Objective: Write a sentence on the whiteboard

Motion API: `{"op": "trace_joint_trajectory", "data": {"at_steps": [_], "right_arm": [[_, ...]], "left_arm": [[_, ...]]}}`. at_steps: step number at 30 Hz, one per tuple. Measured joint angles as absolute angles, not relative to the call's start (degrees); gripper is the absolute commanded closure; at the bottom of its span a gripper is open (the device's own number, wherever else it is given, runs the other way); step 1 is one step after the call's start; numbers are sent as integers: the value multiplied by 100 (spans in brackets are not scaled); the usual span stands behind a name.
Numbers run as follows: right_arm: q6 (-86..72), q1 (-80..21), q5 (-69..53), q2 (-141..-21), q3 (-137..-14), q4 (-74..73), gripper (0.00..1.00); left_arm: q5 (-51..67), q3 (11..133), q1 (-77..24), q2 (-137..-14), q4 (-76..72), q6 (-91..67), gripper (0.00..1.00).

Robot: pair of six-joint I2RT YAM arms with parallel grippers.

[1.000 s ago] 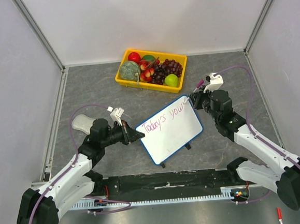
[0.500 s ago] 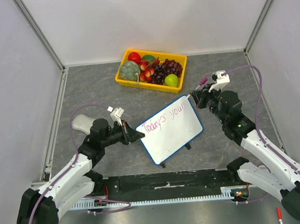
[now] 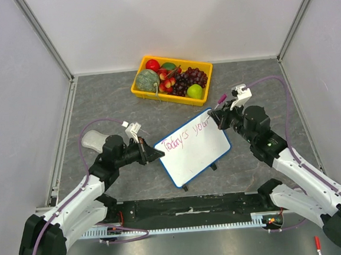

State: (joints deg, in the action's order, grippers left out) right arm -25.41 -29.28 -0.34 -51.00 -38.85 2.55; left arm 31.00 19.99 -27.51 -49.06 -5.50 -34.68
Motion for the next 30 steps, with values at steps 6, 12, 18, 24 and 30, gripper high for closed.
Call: {"op": "trace_joint_trajectory", "data": {"at_steps": [6, 12, 18, 24, 30], "right_arm": [[-2477, -3398, -30, -5100, -3844, 290, 100], [-2359, -3627, -30, -5039, -3581, 320, 100], [-2252, -3675, -148, -4915, -3446, 381, 100], [-2241, -4032, -274, -4890, -3295, 548, 100], [-2222, -4475, -327, -4814, -3061, 738, 100]], "left_arm": [[3098, 1999, -2753, -4906, -545, -3468, 98], [3076, 1999, -2775, -4906, -545, -3468, 98], [3050, 1999, -2788, -4906, -548, -3468, 98], [3050, 1999, -2790, -4910, -548, -3468, 98], [3050, 1999, -2790, -4947, -572, -3468, 98]]}}
